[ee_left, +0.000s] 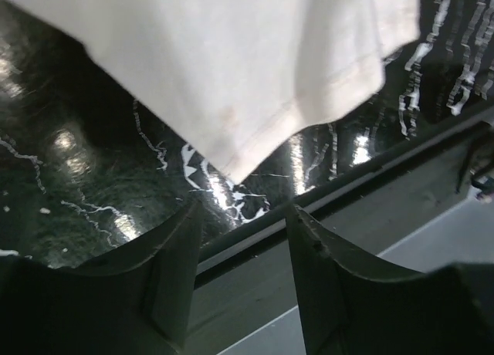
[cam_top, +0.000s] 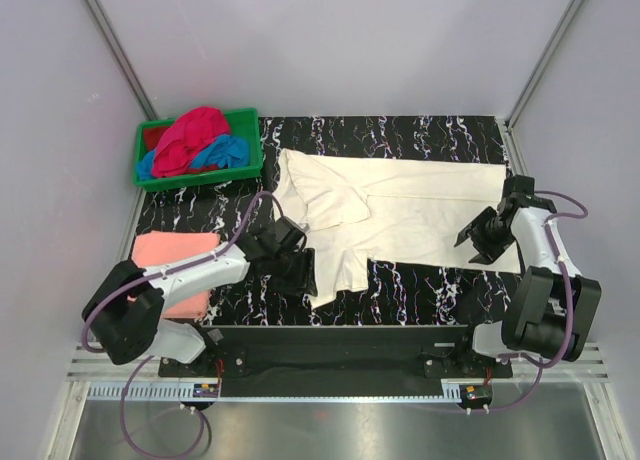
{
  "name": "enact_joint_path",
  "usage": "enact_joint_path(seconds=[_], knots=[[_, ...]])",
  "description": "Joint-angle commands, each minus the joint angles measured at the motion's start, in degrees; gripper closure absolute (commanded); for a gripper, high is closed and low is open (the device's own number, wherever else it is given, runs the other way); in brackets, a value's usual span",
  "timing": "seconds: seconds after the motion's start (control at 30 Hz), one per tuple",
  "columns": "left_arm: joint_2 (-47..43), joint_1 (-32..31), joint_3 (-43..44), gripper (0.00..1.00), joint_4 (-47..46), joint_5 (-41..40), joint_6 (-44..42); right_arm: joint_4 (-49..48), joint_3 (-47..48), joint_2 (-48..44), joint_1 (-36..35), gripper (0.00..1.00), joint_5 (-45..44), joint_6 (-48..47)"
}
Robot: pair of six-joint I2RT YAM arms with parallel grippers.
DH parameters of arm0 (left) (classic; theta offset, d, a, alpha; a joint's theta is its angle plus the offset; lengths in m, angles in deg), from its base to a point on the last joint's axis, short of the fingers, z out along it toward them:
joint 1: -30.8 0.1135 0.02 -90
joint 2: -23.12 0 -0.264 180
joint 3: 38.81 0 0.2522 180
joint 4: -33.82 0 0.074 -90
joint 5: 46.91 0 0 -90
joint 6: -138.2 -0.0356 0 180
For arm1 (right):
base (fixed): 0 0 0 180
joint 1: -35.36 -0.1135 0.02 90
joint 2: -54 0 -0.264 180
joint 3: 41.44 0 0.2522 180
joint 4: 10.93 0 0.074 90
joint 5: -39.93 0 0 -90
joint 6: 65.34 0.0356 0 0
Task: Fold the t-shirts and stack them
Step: Fold the tshirt
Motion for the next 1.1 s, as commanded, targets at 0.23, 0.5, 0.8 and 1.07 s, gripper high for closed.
enact_joint_path(seconds=[0.23,0.5,0.8,1.07], knots=[[11.73,-8.85,10.85,0.4,8.27,-20.15,13.24,1.95,3.58,-5.15,-0.19,0.4,-6.89,-1.91],[17.8,-11.32,11.12,0.47,10.03,-20.41,15.18,2.04,3.23,-5.94,-0.02,0.4,-9.35,-1.57],[18.88,-11.49,8.92,0.96,6.34,-18.47,12.29,-0.59,0.33,-4.36,2.7,0.44,-11.45,1.07],[7.18,-11.67,8.05,1.0,7.3,-17.6,7.98,-6.82,-3.7,-2.95,13.93,0.51,-15.68,4.94]])
